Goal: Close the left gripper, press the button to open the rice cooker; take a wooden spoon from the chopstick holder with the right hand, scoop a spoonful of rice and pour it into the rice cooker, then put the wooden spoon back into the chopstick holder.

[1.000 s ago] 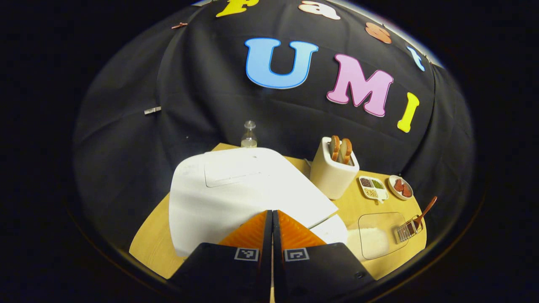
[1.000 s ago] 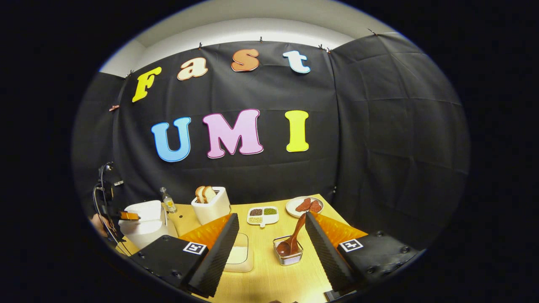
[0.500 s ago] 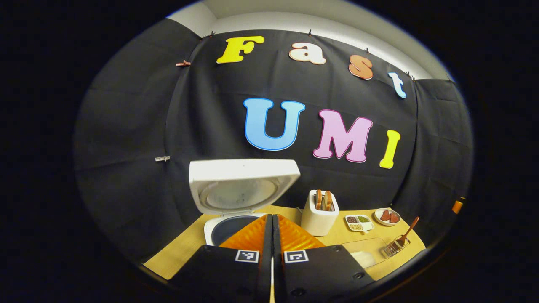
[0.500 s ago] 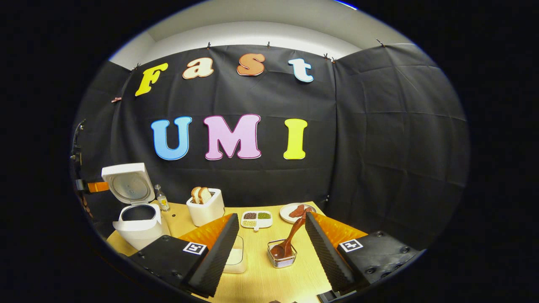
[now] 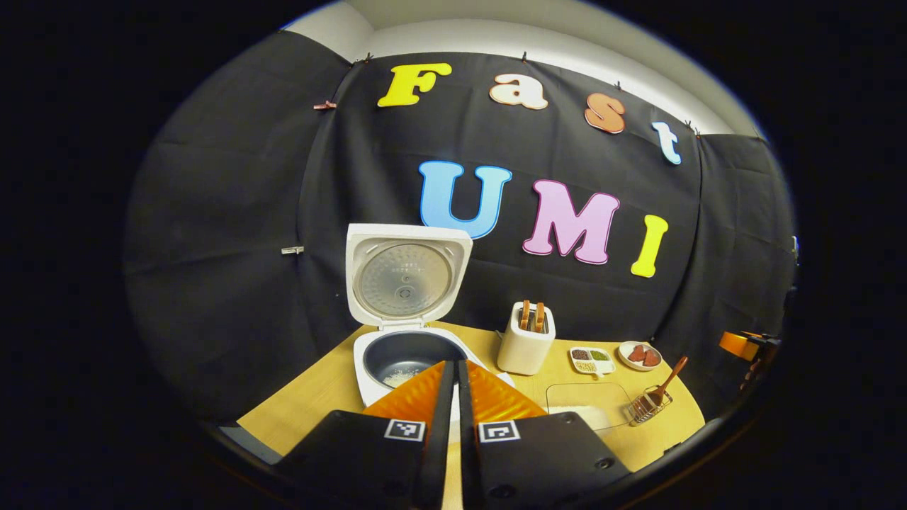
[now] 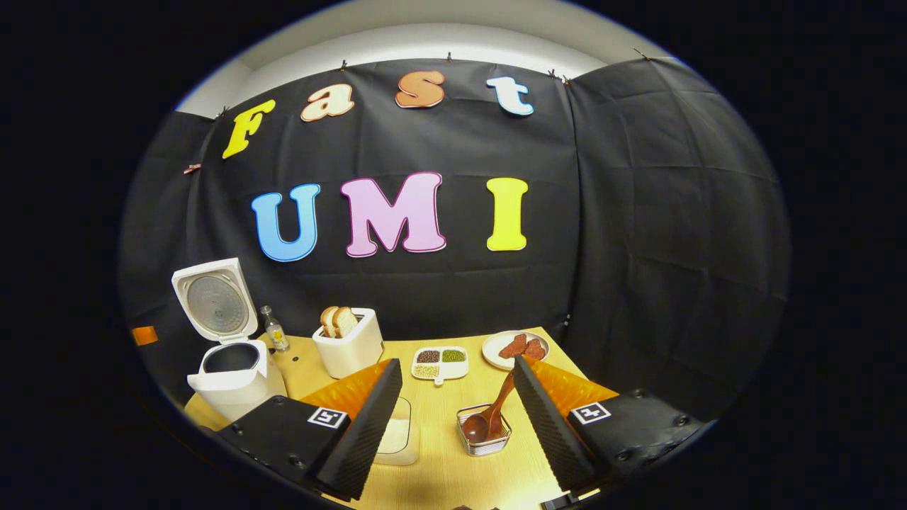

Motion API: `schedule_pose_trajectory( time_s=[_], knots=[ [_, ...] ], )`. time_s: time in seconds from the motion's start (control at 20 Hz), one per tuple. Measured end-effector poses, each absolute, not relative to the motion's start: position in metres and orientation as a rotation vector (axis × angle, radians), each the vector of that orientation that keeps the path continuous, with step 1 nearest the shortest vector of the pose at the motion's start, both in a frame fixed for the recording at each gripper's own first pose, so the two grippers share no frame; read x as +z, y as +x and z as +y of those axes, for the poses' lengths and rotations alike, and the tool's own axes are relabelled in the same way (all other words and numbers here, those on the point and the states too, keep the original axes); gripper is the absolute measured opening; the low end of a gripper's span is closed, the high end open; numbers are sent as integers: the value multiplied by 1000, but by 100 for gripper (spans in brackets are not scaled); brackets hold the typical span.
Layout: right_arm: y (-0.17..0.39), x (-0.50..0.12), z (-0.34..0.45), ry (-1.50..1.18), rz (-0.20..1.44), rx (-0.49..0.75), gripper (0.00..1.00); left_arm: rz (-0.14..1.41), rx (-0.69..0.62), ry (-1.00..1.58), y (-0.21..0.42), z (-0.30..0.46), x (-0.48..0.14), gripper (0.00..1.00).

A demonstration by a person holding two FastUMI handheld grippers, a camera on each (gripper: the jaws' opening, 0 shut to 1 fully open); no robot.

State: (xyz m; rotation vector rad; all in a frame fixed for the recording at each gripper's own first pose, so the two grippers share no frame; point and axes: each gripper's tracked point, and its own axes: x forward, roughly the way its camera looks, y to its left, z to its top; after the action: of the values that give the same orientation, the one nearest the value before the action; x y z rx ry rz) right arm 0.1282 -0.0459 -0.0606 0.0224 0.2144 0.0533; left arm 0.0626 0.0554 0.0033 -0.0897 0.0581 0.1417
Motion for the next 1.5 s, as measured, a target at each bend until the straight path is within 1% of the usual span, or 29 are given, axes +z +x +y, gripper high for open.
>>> schedule_pose_trajectory(
  time_s=[0.05, 0.15, 0.2, 0.3, 0.35, 0.4, 0.5, 0.55, 0.8, 0.95, 1.2, 1.4, 1.5],
  knots=[
    [133, -67, -49, 29, 232, 59, 98, 57, 138, -87, 63, 48, 2, 20],
    [145, -80, -54, 41, 266, 67, 98, 68, 129, -80, 65, 31, -3, 26],
    [150, -87, -58, 46, 282, 70, 98, 77, 124, -74, 67, 22, -6, 27],
    [160, -100, -65, 55, 315, 72, 98, 89, 112, -61, 71, 6, -8, 34],
    [166, -107, -69, 63, 329, 70, 98, 95, 104, -56, 74, -2, -11, 48],
    [171, -113, -72, 71, 346, 69, 98, 104, 95, -51, 77, -11, -14, 55],
    [181, -126, -80, 100, 386, 63, 98, 113, 113, -27, 75, -21, -19, 94],
    [186, -133, -82, 119, 405, 63, 99, 125, 121, -21, 80, -25, -23, 96],
    [210, -175, -93, 146, 517, 69, 99, 193, 148, -45, 86, -49, -48, 96],
    [232, -203, -101, 154, 570, 62, 99, 236, 194, -60, 83, -51, -63, 96],
    [256, -258, -109, 228, 713, 36, 99, 285, 260, -78, 79, -51, -79, 96],
    [276, -276, -111, 259, 722, 37, 99, 307, 289, -84, 82, -51, -91, 96],
    [281, -278, -107, 275, 715, 51, 96, 314, 284, -108, 82, -60, -96, 96]
  ],
)
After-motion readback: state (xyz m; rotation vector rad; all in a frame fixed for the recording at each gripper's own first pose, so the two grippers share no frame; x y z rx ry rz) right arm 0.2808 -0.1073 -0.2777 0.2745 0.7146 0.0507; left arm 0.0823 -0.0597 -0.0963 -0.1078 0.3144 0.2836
